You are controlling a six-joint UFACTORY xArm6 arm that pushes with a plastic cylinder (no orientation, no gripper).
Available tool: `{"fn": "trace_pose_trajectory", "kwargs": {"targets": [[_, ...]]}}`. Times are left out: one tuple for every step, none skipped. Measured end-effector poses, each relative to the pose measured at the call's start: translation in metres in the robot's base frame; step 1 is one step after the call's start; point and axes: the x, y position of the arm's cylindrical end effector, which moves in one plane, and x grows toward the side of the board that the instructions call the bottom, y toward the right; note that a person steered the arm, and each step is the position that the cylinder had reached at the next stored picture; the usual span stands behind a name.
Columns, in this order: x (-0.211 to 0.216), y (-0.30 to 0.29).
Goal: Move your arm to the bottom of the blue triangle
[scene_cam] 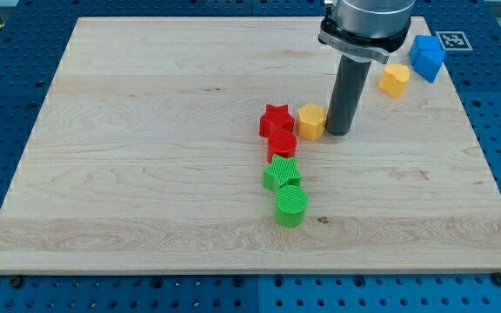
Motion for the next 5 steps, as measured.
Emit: {"fn": "trace_pose_trajectory", "kwargs": {"targets": [[0.000, 0.000], [0.000, 0.016], [0.000, 0.030], [0.000, 0.042], [0.000, 0.054]]}}
